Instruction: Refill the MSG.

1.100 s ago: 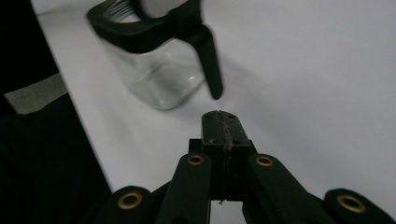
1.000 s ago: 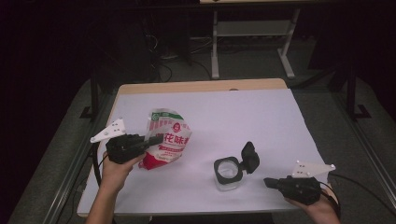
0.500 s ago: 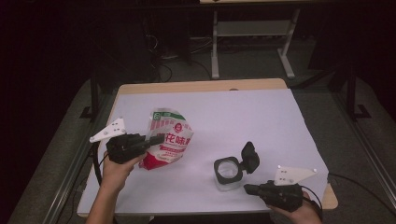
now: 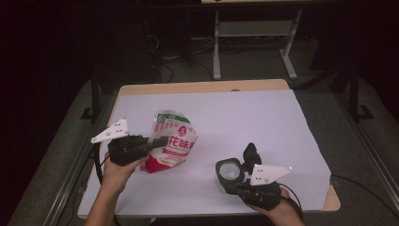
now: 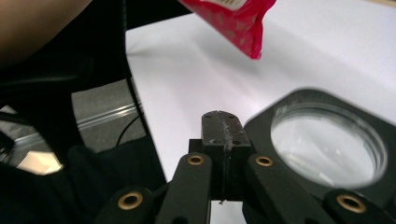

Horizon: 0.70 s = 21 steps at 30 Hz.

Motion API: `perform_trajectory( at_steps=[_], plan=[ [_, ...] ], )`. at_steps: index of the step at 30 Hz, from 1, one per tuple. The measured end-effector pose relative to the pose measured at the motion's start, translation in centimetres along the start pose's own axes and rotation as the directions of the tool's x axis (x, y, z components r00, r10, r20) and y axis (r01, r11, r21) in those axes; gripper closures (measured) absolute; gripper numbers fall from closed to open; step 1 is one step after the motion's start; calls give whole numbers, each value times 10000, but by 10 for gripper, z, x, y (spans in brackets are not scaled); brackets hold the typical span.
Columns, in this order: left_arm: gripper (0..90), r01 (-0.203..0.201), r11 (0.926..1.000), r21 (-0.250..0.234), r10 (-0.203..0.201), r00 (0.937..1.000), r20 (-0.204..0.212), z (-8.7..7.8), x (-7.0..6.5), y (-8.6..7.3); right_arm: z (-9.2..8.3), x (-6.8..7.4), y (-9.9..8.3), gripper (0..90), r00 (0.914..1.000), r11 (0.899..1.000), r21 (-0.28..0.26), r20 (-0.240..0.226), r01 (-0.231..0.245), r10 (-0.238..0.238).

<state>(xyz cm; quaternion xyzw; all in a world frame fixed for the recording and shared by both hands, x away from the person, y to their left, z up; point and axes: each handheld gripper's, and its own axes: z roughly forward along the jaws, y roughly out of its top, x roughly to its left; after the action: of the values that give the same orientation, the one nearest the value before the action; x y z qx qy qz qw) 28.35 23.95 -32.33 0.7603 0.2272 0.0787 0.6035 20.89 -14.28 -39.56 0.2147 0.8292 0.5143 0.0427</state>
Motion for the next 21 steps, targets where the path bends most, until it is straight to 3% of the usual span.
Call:
perform_trajectory(
  at_steps=[8,21],
  plan=[
    [900,-36,10000,26,36,9998,196,-4,-3,11,18,2,14,899,9986,9997,-184,498,-140,149],
    [900,-438,9990,83,431,9963,749,0,-16,33,51,0,42,899,9943,9996,-277,1065,-71,100]
  ],
)
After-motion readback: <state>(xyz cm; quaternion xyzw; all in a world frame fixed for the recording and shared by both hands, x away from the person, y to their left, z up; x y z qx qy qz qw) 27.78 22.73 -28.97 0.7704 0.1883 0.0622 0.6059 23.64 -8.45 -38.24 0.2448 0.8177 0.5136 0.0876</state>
